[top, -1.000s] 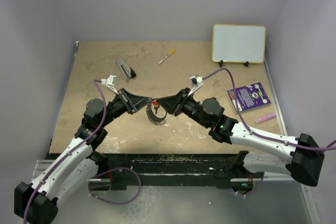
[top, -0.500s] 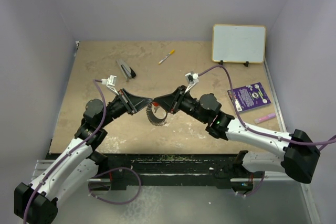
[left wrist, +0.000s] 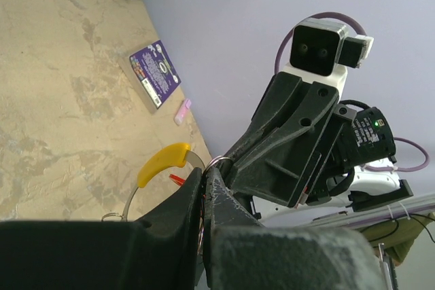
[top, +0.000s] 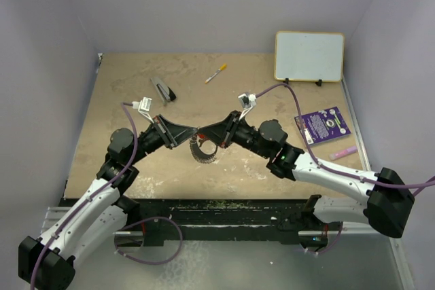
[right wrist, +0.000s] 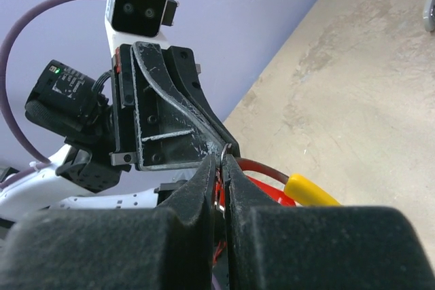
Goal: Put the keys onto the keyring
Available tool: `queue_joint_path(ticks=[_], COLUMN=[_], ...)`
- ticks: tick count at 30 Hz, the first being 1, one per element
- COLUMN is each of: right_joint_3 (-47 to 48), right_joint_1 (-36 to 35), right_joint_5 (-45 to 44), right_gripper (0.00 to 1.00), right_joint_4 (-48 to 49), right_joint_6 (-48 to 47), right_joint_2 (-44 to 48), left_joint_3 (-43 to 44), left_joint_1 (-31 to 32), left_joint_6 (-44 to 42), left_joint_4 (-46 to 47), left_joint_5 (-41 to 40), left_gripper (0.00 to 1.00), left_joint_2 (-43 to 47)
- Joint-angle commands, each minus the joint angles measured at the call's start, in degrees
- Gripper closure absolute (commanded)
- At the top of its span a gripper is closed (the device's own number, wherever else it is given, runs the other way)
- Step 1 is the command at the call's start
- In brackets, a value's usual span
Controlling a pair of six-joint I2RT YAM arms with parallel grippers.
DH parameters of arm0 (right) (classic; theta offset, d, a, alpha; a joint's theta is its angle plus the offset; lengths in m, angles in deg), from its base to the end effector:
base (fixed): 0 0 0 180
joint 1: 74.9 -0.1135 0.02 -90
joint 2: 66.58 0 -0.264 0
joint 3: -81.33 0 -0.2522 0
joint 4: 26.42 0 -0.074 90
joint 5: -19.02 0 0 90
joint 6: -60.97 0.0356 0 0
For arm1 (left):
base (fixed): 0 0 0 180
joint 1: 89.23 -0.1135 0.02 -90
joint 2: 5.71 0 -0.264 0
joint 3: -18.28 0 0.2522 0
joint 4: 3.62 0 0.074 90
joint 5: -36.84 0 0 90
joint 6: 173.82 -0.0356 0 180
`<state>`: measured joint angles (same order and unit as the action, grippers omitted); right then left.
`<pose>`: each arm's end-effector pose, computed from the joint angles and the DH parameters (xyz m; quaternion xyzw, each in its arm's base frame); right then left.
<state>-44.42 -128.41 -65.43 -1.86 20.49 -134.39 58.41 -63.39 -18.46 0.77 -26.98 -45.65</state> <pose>0.1595 0.2214 0.3197 -0.0595 0.6336 0.6225 0.4555 0.1510 -0.0906 0.2923 -0.0667 0.6780 -0.6188 0.3910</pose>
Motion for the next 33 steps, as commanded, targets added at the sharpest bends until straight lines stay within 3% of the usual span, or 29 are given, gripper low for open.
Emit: queue_joint_path(ticks=[1,8,12,17,23,28,33], right_joint_3=[1.78,-0.37,-0.41,0.04,0.72,-0.70,1.04], right_joint_1=[0.64,2.50,2.89,3.07,3.24,3.50,3.59], right_joint_5=[2.60,6.27,8.37,10.59,13.39,10.13,9.68], right_gripper=[0.93,0.90,1.00,1.00,0.89,0.76,0.76], right_joint_4=[5.51,10.66,11.41,10.91,8.65,5.10,-0.39], right_joint_6=[1.20,4.27,5.22,5.62,5.11,4.28,2.95], right_joint_2=[1.03,1.36,0.83,-0.47,-1.65,2.41,5.07], left_joint_3=[1.68,1.08,1.04,1.56,1.94,1.90,1.60], left_joint_1=[-0.36,-0.36,-0.36,-0.36,-0.37,-0.35,-0.31], left_joint_6=[-1.07,-2.12,-2.90,-3.37,-3.38,-3.78,-4.12], left_joint_4=[4.20,6.16,6.53,7.68,8.55,9.27,9.32], left_joint_5=[3.34,6.44,7.20,7.52,8.34,9.15,9.07], left_gripper=[0.96,0.96,0.96,0.96,0.96,0.96,0.96], left_joint_2=[0.03,-0.50,-0.71,-0.84,-0.72,-0.69,-0.86])
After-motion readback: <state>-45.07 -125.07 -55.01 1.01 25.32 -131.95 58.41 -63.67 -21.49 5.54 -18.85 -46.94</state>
